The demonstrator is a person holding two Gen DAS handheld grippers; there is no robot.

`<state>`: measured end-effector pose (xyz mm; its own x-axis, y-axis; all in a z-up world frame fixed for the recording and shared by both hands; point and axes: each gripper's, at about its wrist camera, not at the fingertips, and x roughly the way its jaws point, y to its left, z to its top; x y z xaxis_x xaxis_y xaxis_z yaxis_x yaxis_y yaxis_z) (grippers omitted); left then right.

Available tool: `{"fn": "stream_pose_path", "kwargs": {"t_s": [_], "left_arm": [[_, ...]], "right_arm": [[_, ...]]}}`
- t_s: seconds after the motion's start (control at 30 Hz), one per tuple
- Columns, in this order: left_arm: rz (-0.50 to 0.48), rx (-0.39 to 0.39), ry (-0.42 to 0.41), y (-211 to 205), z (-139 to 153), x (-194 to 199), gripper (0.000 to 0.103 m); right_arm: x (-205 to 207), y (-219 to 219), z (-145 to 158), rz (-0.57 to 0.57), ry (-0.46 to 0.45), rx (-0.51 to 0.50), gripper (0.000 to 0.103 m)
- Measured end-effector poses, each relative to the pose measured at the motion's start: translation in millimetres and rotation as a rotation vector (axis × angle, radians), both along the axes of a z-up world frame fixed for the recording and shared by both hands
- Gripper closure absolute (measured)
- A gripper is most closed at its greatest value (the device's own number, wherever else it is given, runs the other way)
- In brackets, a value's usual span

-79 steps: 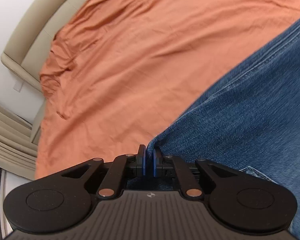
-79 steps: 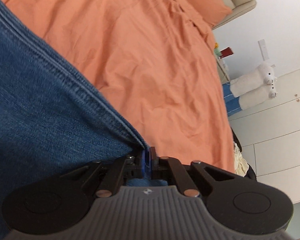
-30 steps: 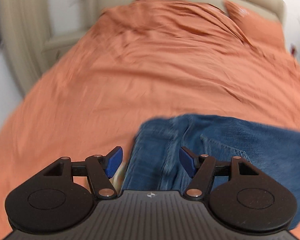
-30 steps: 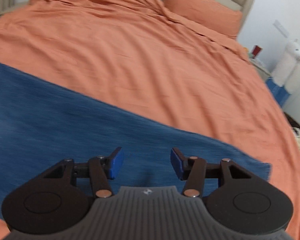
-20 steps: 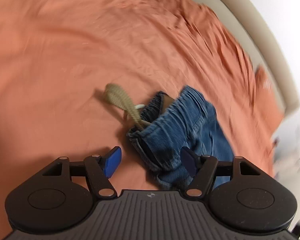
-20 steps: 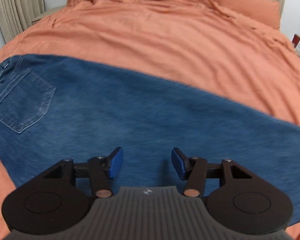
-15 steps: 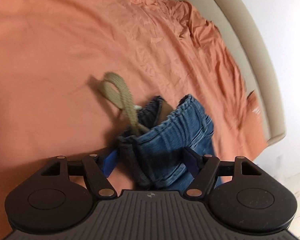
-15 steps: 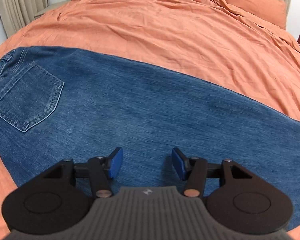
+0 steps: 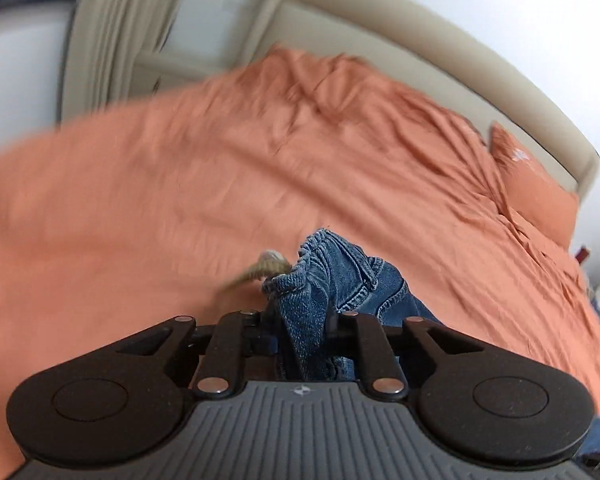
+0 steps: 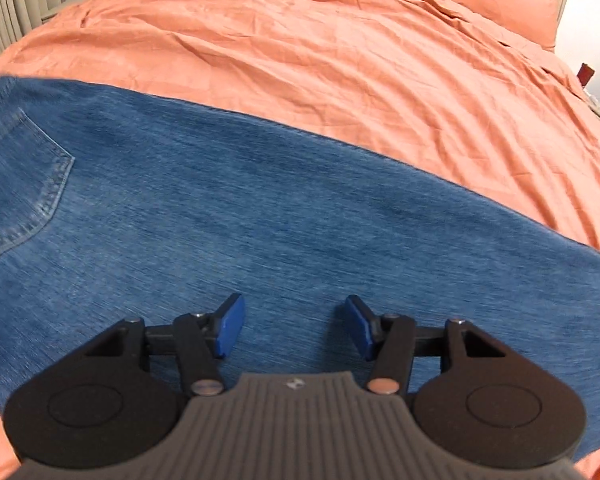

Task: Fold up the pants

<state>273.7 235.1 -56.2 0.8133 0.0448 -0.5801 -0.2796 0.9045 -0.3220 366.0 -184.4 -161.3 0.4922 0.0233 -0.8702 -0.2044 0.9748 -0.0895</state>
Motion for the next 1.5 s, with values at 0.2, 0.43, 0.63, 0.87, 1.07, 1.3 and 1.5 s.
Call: {"fn": "stream_pose_path", "kwargs": {"t_s": [0.2,0.43,0.63,0.87,1.07,1.3,1.5], "left_arm": [[0.034,0.096,0.021,32,18,-13,0.085],[0.132,0.151,0.228,88,-58,-10,0.085],[0.128,0.198,0.284,79,-71,0,0.077],[0.109,0.359,0.251,65,-30,-14,0.033],[0.051,0.361,0.198,30,4,-21,0.034],[-0.125,0.301,0.192,-51,2,-19,0.039],[-0.167,0.279,0.245,-90,-17,-15,0.04]], "right_arm": [[-13,-16,13,-0.01,0.004,0.019,0.052],[-9,-21,4,-0.021,0.033,-0.006,0.052],[-4,-50,-8,-0.104,0.018,0.007,0.05],[-17,-122,14,-0.25,-0.033,0.1,0.05],[-43,-230,40,-0.494,-0.088,0.202,0.058],[-81,-346,41,-0.806,-0.143,0.406,0.071],[-86,-400,3,-0.908,-0.142,0.545,0.074]]}}
